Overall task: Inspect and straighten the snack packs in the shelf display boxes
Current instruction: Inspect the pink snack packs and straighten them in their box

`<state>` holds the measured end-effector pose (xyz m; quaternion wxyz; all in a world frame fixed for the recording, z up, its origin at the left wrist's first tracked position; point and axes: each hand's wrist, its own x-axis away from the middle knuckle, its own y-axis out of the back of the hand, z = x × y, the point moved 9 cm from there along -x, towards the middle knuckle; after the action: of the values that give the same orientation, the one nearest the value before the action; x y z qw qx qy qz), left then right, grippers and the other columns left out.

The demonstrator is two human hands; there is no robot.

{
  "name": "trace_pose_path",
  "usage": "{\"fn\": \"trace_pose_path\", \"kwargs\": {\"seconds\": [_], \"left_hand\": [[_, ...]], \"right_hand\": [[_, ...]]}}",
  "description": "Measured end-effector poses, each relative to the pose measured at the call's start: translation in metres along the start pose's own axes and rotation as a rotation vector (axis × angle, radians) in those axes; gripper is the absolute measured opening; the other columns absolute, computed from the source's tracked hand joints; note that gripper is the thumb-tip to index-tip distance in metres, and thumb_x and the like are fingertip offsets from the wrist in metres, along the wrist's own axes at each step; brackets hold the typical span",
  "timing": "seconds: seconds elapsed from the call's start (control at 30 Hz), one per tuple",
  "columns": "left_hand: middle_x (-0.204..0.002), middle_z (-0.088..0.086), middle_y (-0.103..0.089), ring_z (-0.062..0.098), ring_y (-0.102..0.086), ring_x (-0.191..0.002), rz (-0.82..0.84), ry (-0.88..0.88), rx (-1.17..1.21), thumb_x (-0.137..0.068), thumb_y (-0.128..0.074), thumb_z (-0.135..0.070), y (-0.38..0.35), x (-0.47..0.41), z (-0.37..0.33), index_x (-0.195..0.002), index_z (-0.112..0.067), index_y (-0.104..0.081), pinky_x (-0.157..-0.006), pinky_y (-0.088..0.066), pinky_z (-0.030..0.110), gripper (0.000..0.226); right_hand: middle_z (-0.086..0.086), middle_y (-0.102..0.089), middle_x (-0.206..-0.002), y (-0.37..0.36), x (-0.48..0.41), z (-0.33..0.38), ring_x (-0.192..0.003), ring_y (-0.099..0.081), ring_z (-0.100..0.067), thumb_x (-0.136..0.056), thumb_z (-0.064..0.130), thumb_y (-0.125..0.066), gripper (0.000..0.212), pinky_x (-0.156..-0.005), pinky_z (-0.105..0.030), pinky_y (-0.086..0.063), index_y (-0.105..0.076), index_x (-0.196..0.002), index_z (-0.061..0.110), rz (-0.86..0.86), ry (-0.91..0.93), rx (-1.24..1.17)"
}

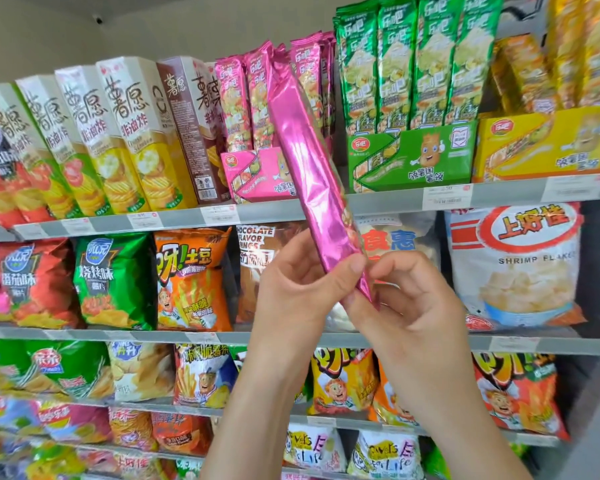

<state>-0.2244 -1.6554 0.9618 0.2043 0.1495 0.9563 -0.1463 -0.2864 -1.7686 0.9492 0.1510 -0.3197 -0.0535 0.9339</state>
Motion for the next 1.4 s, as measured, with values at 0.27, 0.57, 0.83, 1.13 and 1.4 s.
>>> {"fn": "trace_pose_path", "kwargs": {"seconds": [0.27, 0.57, 0.83, 1.13, 1.4], "left_hand": [[-0.096, 0.011, -0.072, 0.027, -0.067, -0.089, -0.028, -0.046, 0.086, -0.084, -0.064, -0.016, 0.002, -0.009, -0.008, -0.1, -0.009, -0.069, -0.085, -0.053, 0.041, 0.019], [-0.095, 0.011, -0.068, 0.022, -0.064, -0.084, 0.034, -0.015, 0.177, -0.088, -0.053, -0.014, -0.004, -0.02, -0.007, -0.113, -0.009, -0.065, -0.08, -0.053, 0.033, 0.029], [-0.114, 0.015, -0.069, 0.03, -0.067, -0.103, 0.378, 0.072, 0.133, -0.087, -0.056, -0.013, -0.014, -0.021, -0.007, -0.128, -0.013, -0.062, -0.086, -0.054, 0.038, 0.042], [-0.098, -0.012, -0.075, 0.005, -0.071, -0.09, 0.29, 0.068, -0.084, -0.081, -0.063, -0.043, -0.014, -0.048, -0.014, -0.1, -0.05, -0.072, -0.069, -0.055, 0.018, 0.022], [-0.091, -0.003, -0.076, 0.006, -0.069, -0.078, 0.322, -0.172, -0.325, -0.069, -0.075, -0.03, -0.002, -0.095, -0.057, -0.104, -0.021, -0.07, -0.064, -0.055, 0.02, 0.037]], "right_hand": [[0.004, -0.075, -0.089, 0.005, -0.003, -0.015, -0.081, -0.072, -0.011, -0.078, 0.025, -0.08, 0.031, -0.071, -0.02, -0.056, -0.069, -0.106, 0.031, 0.02, -0.106, 0.054], [0.017, -0.072, -0.083, 0.006, -0.007, 0.007, -0.076, -0.068, -0.008, -0.08, 0.037, -0.077, 0.021, -0.064, -0.017, -0.053, -0.072, -0.099, 0.042, 0.006, 0.082, 0.311], [0.019, -0.067, -0.11, 0.02, -0.062, 0.02, -0.104, -0.064, -0.001, -0.068, 0.063, -0.071, 0.057, -0.079, -0.015, -0.051, -0.057, -0.118, 0.04, 0.096, 0.012, 0.174], [0.005, -0.074, -0.087, -0.008, -0.144, 0.077, -0.082, -0.069, -0.007, -0.08, 0.007, -0.073, 0.081, -0.076, -0.027, -0.058, -0.031, -0.148, 0.022, 0.163, 0.209, -0.046], [-0.007, -0.069, -0.104, -0.028, -0.2, 0.125, -0.087, -0.066, -0.011, -0.082, 0.009, -0.076, 0.045, -0.076, -0.029, -0.057, -0.048, -0.114, 0.025, 0.128, 0.381, 0.07]]}}
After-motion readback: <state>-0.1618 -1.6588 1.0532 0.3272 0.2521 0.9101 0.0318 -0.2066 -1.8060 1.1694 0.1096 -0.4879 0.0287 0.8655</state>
